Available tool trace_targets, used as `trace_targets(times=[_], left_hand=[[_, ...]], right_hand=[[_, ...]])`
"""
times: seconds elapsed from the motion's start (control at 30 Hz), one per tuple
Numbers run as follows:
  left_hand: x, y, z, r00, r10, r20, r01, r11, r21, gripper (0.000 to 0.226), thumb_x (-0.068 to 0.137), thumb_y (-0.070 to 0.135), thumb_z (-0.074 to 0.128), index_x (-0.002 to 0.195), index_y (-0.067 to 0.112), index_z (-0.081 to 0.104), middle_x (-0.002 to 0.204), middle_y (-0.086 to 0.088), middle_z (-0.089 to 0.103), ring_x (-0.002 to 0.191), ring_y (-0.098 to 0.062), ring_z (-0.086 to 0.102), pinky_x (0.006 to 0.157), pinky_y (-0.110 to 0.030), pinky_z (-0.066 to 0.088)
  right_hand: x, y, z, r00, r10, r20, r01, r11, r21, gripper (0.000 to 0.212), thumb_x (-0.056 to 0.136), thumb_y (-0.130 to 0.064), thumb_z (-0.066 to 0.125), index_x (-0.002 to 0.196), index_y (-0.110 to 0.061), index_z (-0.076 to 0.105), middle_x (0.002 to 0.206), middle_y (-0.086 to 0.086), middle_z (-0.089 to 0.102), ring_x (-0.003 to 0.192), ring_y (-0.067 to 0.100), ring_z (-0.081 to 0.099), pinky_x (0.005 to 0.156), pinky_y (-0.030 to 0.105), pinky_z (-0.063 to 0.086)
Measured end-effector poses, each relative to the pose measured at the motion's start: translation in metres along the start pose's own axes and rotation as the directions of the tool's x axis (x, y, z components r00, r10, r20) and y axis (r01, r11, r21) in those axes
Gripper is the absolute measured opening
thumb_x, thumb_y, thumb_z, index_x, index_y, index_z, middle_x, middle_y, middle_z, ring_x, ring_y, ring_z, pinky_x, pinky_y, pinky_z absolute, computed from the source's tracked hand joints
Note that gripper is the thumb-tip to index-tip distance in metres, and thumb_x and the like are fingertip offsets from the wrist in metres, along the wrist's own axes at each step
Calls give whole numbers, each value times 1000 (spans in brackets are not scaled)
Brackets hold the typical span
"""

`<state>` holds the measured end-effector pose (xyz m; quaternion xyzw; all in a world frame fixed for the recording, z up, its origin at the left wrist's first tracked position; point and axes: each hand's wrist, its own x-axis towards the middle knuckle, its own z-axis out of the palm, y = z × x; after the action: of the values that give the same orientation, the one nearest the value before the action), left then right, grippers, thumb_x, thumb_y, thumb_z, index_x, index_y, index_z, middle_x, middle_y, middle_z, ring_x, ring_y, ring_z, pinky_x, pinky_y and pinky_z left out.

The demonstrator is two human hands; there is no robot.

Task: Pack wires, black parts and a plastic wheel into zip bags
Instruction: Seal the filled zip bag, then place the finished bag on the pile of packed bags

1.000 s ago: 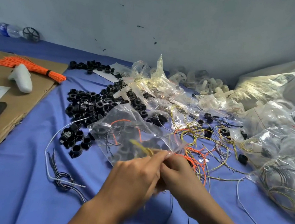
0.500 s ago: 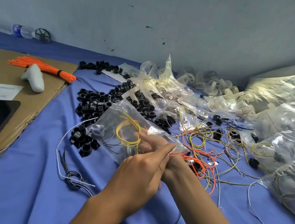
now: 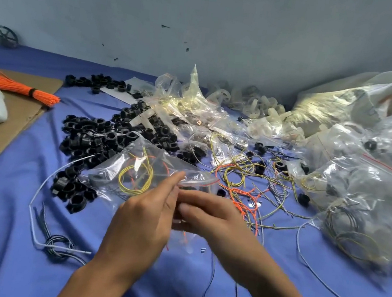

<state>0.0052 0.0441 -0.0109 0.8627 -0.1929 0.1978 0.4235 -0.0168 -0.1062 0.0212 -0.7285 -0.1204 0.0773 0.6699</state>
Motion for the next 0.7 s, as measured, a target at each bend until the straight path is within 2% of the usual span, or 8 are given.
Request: trace_targets(times=[0.13,0.17,0.23,0.3,0.37,0.43,0.57,0.7], left_hand=[[1,3,0,1000,-4,-10,4,1000,7,40,99,38,41,136,35,56,71,7,65,69,-24,61,56,-34,42],[1,3,0,1000,-9,-5,9,1000,5,40,99,39,40,136,35,55,67,10,59,67,-24,60,55,-35,42],[0,4,-1,1000,-21,16,21,1000,-4,42,98,40,39,136,35,56,69,12,60,68,-24,61,57,-38,45],[0,4,-1,999,-34,28,35,999,-16,44,98,40,38,136,33,57,74,10,66,70,-25,62,59,-38,46],[0,3,0,999,-43,28,43,999,-22,42,100,41,38,136,33,58,66,15,58,64,-19,56,57,-34,40],[0,2,1,999,-45,23,46,999,-25,40,103,42,36,136,34,58,61,20,49,60,-14,49,57,-33,36],[1,2,0,999,-46,27,46,999,-22,43,98,40,39,135,32,59,63,13,54,68,-24,59,58,-33,39],[1,-1,-2,998,-52,19,52,998,-33,43,97,41,39,135,33,60,63,7,59,68,-26,60,57,-32,38]], right_hand=[[-13,0,-84,950,-41,-310,-97,904,-417,15,92,-14,63,95,-22,75,77,5,73,67,15,63,57,28,51],[-9,2,-108,913,-59,-404,-191,813,-551,13,92,-15,63,95,-22,75,77,2,73,70,17,64,60,31,51],[1,13,-152,844,-119,-523,-411,481,-774,12,91,-22,63,98,-22,73,87,0,72,82,23,65,72,35,50],[10,29,-186,816,-85,-572,-546,213,-810,16,91,-29,60,99,-21,71,99,6,70,94,29,63,75,34,45],[11,44,-202,812,6,-584,-583,69,-810,19,89,-37,59,96,-21,68,104,11,65,101,32,59,78,34,43],[11,53,-209,803,42,-594,-596,59,-801,17,88,-40,60,91,-24,63,105,11,60,103,33,57,80,34,42],[11,49,-213,828,43,-558,-559,124,-820,10,89,-31,59,91,-22,64,102,11,58,99,34,57,82,35,43],[5,35,-207,811,-73,-581,-523,356,-774,10,91,-22,54,87,-16,60,87,8,62,86,31,56,73,37,42]])
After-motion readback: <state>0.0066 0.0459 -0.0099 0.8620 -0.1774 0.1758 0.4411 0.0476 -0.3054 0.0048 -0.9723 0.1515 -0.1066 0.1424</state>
